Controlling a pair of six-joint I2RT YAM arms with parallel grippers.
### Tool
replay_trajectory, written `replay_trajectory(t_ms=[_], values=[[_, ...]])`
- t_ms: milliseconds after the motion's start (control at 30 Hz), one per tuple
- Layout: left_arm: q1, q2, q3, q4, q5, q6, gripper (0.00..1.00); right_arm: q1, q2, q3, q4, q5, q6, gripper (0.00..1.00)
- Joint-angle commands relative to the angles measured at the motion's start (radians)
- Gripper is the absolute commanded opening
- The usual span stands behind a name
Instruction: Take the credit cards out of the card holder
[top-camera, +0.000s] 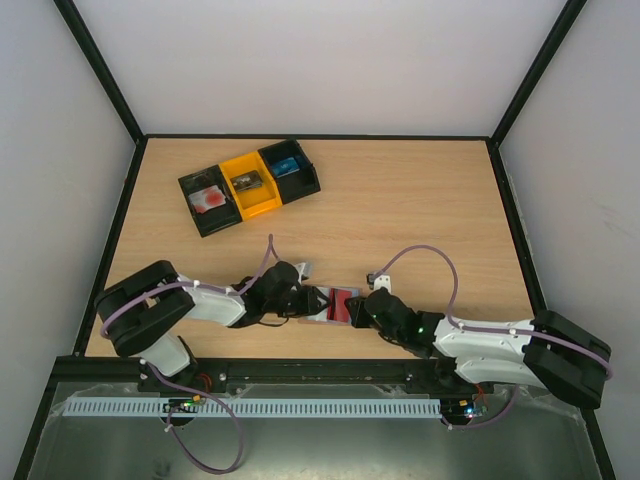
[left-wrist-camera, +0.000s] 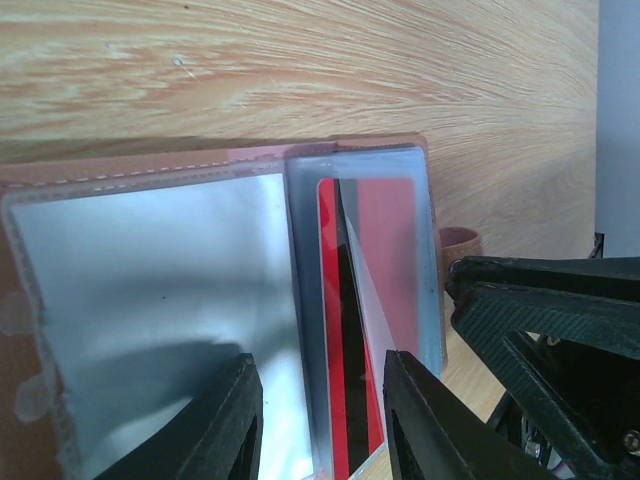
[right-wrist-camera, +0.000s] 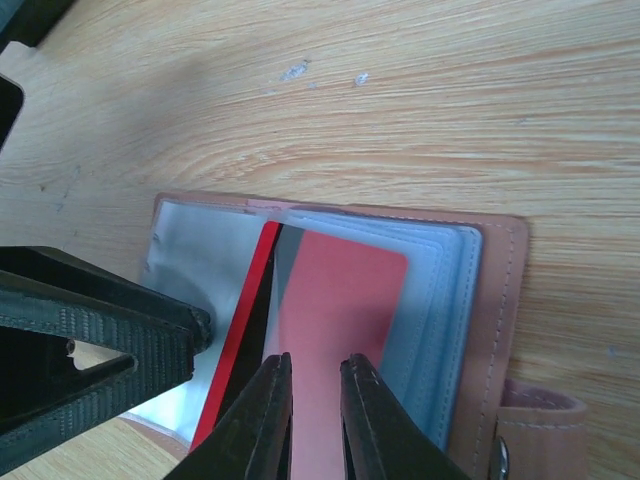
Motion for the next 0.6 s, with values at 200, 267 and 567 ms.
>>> replay_trajectory(t_ms=[200,267,567], values=[[0.003,0.042,-0.023,0.083,0.037,-0.008,0.33,-0.009,0.045,-0.044,0.058,0.011,0.029,0.16],[0.003,0.051,-0.028,0.102,0.048,-0.017,0.32,-0.010,0.056,-0.045,0.066,0.004,0.029,0.16],[0.003,0.069,-0.030,0.144,0.074,-0.031,0.23,-0.009,0.077,-0.048,0.068,-0.001,0.027,0.14]])
